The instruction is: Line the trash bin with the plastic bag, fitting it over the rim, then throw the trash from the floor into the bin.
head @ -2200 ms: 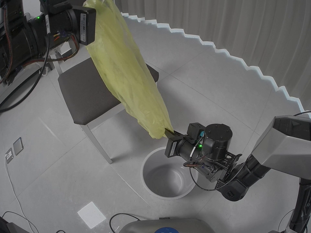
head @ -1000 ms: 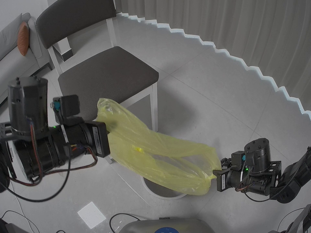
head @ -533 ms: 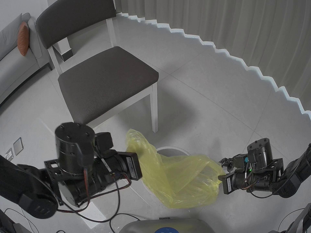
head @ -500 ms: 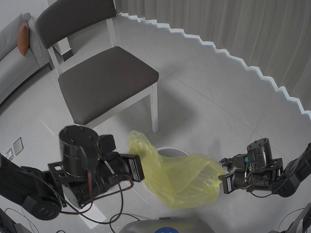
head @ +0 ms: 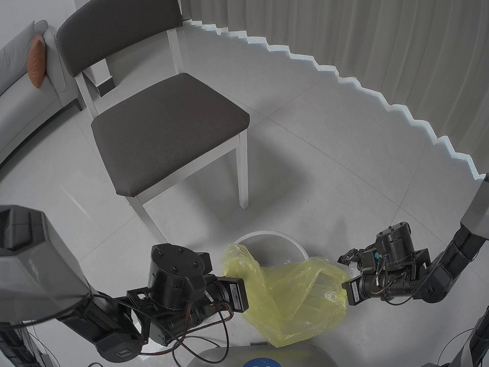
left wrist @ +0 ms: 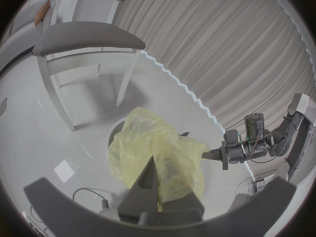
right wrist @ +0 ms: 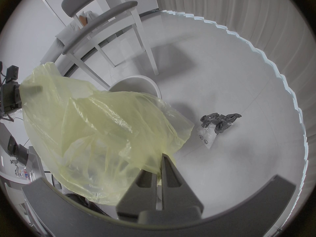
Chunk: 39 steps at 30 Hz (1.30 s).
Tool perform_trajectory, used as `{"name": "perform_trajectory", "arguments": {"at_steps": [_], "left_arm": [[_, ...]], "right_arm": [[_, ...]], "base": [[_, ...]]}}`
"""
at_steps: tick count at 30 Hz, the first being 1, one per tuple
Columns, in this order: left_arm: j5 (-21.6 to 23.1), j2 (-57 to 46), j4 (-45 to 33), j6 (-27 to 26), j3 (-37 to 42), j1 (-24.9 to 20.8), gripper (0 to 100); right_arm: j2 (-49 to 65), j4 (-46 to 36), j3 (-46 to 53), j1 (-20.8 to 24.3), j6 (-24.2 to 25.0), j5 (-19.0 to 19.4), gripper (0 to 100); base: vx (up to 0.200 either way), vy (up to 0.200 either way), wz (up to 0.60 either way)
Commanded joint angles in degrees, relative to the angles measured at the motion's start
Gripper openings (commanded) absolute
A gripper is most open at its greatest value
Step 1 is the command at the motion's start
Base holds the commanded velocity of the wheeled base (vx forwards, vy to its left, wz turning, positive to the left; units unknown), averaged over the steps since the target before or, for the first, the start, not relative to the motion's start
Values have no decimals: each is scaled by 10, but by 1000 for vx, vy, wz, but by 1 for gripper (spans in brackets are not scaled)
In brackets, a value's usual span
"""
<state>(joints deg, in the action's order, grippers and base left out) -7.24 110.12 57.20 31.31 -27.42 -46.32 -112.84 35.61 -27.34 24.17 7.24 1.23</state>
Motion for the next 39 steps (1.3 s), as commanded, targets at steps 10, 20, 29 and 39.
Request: {"name": "perform_trajectory", "arguments": {"at_steps": [10, 20, 29, 39], "left_arm": [[30, 107, 74, 3, 54, 24, 0], [78, 210, 243, -4, 47, 68, 0], [103, 247, 246, -5, 18, 101, 0], [118, 264, 259, -28, 3, 159, 0]], "right_arm": [[-77, 3, -18, -18, -12, 12, 0], [-94, 6, -58, -38, -14, 13, 0], [-109, 6, -83, -45, -15, 13, 0], [-126, 5, -125, -48, -13, 12, 0]], "base": [[0, 0, 0], [0, 0, 0], [0, 0, 0], [0, 0, 0]]}}
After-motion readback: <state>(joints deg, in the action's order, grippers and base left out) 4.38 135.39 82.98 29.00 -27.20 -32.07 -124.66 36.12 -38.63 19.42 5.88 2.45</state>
